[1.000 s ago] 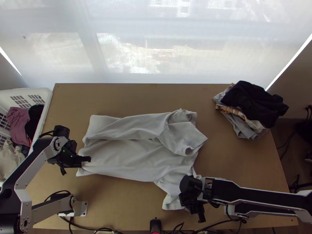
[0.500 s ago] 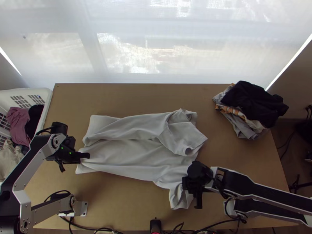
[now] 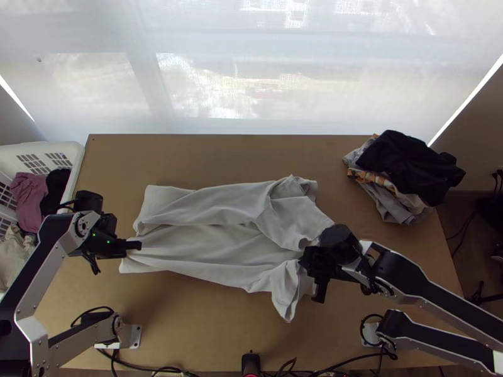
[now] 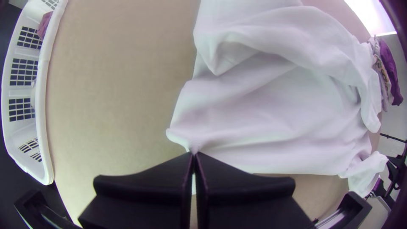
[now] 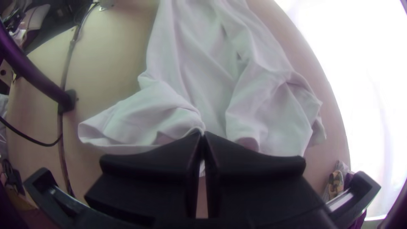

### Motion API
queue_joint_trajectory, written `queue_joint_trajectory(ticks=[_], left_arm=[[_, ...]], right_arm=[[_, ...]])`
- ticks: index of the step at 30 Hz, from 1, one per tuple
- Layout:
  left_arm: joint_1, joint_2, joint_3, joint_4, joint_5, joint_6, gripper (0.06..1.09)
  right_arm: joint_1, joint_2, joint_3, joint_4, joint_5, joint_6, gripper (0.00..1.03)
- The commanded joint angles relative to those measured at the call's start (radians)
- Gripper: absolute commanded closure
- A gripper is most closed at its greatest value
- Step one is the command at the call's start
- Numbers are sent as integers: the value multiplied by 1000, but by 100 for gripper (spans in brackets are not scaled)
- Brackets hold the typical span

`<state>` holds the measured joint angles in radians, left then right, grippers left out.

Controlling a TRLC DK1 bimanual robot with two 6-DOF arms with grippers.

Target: Fold the t-shirt

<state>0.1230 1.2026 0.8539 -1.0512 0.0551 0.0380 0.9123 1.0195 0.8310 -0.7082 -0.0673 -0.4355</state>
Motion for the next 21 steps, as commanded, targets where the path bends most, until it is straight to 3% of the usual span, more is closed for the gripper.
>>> queue_joint_trajectory(ticks=[1,21], left_arm=[[4,-25,24,-16,0,11,105],[13,-67,172,28,11,48,105]], right_arm=[[-84,37,62,19,1,-2,100],[-374,214,261,85,-5,-74,100]])
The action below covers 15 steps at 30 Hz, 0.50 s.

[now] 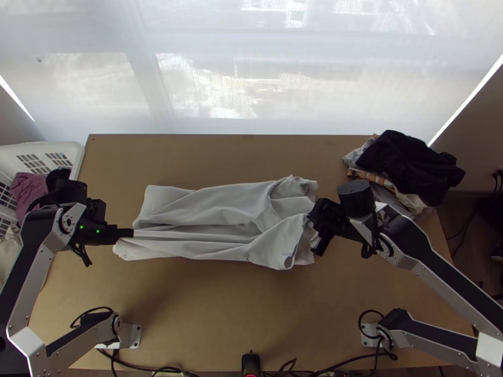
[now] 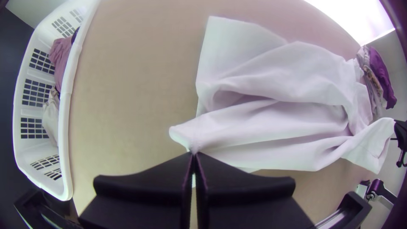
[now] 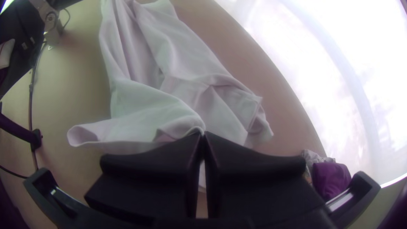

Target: Fold the t-shirt

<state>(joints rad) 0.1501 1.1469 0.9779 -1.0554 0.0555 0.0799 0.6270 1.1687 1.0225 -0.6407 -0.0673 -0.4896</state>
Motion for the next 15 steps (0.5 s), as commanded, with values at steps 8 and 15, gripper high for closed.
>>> queue_joint_trajectory(ticks=[8,15], left_arm=[[-95,31,130,86,30,21,105],[-99,105,205,127,30,24,105]], right_arm=[[-158,121,110,56,-9,-37,100],[-211,201,189,70,-17,-43,100]])
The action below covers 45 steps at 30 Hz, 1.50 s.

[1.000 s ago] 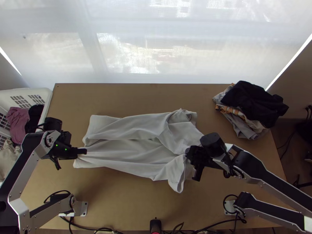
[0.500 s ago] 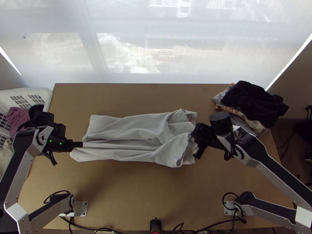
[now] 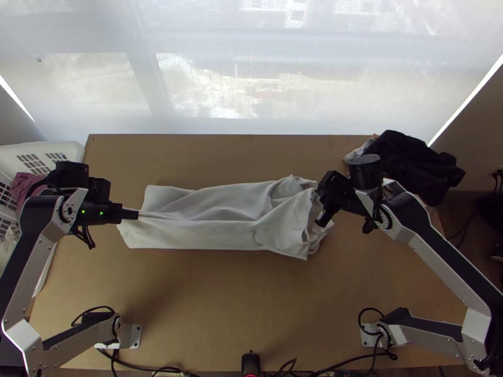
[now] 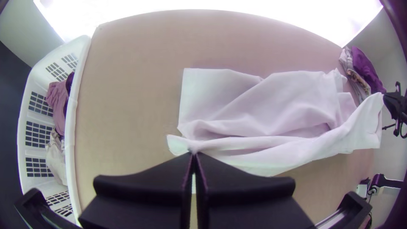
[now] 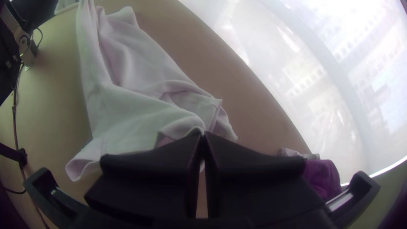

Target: Fold the t-shirt

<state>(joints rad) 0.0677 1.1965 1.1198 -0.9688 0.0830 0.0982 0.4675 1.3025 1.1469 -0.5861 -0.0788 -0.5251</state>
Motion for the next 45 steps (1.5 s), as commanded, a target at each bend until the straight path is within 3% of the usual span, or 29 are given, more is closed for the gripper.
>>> queue_joint_trajectory(ticks=[1,27,45], left_arm=[[-17,64,67,53,3,6,105],[-29,394,313,163,1,-5,105],[-65,561,341,237,0,-6,105]], right_arm=[[-55,78,74,20,-7,-7,100],[-191,408,349,69,-7,-13,100],[-211,544,349,72,-6,-1,100]])
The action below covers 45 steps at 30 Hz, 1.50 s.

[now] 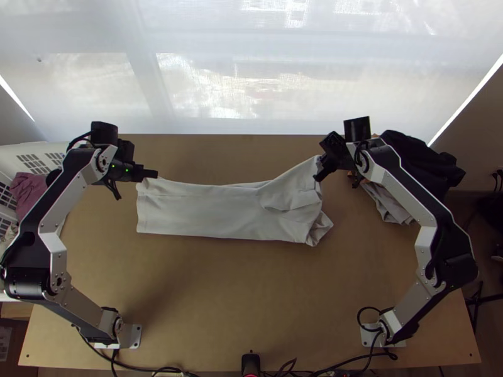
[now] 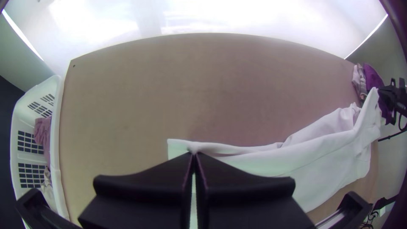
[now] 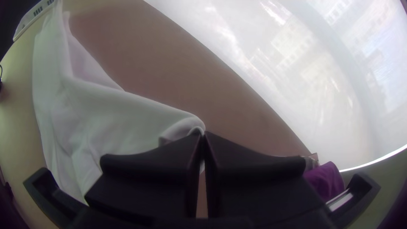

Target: Fold the t-shirt

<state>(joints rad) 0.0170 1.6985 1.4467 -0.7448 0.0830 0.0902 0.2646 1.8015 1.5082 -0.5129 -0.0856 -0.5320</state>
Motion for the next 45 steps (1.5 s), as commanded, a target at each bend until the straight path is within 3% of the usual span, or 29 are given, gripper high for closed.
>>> queue_joint_trajectory(ticks=[1,5,6,9,11,12,17,22,28,37,45], left_arm=[[-15,72,12,13,0,2,105],[-28,102,-9,10,0,3,105],[-31,109,-19,10,0,5,102],[-38,115,-39,-2,0,11,60],[-38,109,-42,-21,-2,14,41],[-38,101,-40,-31,-2,14,35],[-34,27,-43,-139,0,14,20],[-14,-46,-83,-212,-2,29,20],[20,-49,-134,-171,-14,46,20],[-5,47,-134,-91,-20,25,19],[-29,115,-94,-88,-20,3,19]], right_arm=[[-8,52,-23,-1,1,6,100],[-4,67,-65,-1,1,12,97],[-2,71,-72,-1,1,17,88],[-1,73,-85,-1,0,43,41],[-1,67,-83,-1,0,72,9],[-1,59,-82,-3,0,84,4],[25,-31,-71,-6,0,124,4],[113,-123,7,-85,0,162,4],[251,-169,-16,-147,-2,176,4],[378,-185,-184,-144,0,196,5],[413,-105,-256,-79,0,202,5]])
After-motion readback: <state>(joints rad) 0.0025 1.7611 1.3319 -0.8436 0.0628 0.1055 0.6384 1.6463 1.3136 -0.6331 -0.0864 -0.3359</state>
